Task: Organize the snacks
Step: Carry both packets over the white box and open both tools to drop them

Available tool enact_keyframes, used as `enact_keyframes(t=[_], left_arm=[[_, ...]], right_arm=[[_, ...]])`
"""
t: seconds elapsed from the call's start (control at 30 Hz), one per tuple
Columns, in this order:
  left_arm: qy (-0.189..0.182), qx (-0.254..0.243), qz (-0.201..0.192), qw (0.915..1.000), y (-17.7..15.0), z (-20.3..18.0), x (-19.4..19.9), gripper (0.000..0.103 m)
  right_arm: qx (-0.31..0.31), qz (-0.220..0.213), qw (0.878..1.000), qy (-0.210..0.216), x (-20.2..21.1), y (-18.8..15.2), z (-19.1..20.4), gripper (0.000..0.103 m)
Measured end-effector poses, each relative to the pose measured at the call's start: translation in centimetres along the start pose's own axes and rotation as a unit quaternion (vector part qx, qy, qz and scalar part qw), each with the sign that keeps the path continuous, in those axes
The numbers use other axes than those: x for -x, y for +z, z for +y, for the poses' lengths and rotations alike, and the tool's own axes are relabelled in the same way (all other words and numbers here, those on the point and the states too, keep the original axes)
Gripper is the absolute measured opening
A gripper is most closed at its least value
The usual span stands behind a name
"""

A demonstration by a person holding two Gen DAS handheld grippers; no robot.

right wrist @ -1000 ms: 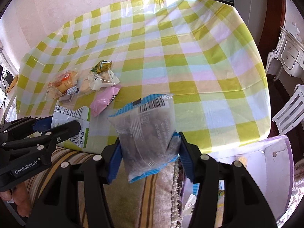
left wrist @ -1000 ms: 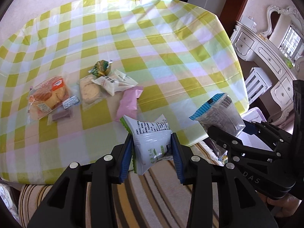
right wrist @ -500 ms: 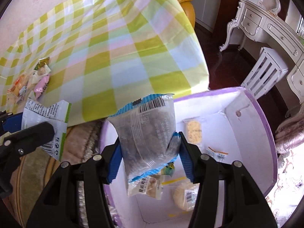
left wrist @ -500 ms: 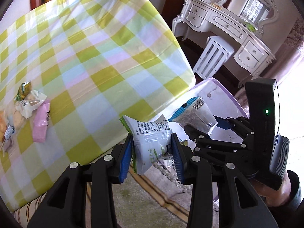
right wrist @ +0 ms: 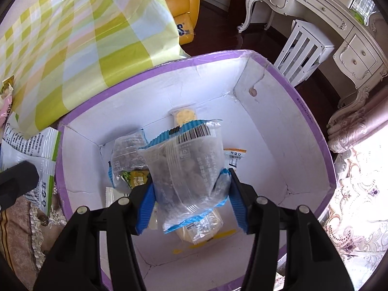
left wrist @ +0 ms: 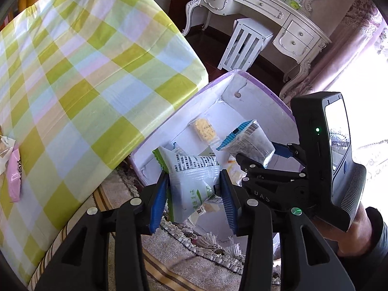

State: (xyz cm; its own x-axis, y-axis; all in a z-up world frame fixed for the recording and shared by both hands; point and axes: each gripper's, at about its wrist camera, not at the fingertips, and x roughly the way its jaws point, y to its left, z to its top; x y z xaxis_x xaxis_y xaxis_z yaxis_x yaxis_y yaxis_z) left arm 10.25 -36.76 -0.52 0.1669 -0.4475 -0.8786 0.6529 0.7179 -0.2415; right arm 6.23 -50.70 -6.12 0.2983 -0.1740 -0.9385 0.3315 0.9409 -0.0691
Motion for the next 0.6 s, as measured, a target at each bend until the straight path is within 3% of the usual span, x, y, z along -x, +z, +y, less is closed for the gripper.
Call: enact_keyframes(t=[0.13, 0.27, 0.33, 0.6], left_arm=[[-0.013, -0.012, 0.005, 0.9998, 0.0, -0.3, -0.2, 0.05], [-0.016, -0.01, -0.007, 0.9998, -0.2, -0.3, 0.3, 0.069], [-0.017, -0.011, -0.015, 0.9997, -0.2, -0.2, 0.7, 0.073], [-0.005, -0.006, -0.04, 0.9992, -0.7, 0.6, 2.4, 0.079]], right_arm=[[-0.019, 0.016, 1.0, -0.007, -0.7, -0.3, -0.4, 0.059], [-0.025, 0.022, 0.999, -0.019, -0.8, -0.2, -0.3, 0.068], [-0.022, 0.016, 0.999, -0.029, -0.4, 0.0, 0.0, 0.076], [-0.014, 0.009, 0.999, -0.039, 1.0, 0.6, 1.7, 0.077]])
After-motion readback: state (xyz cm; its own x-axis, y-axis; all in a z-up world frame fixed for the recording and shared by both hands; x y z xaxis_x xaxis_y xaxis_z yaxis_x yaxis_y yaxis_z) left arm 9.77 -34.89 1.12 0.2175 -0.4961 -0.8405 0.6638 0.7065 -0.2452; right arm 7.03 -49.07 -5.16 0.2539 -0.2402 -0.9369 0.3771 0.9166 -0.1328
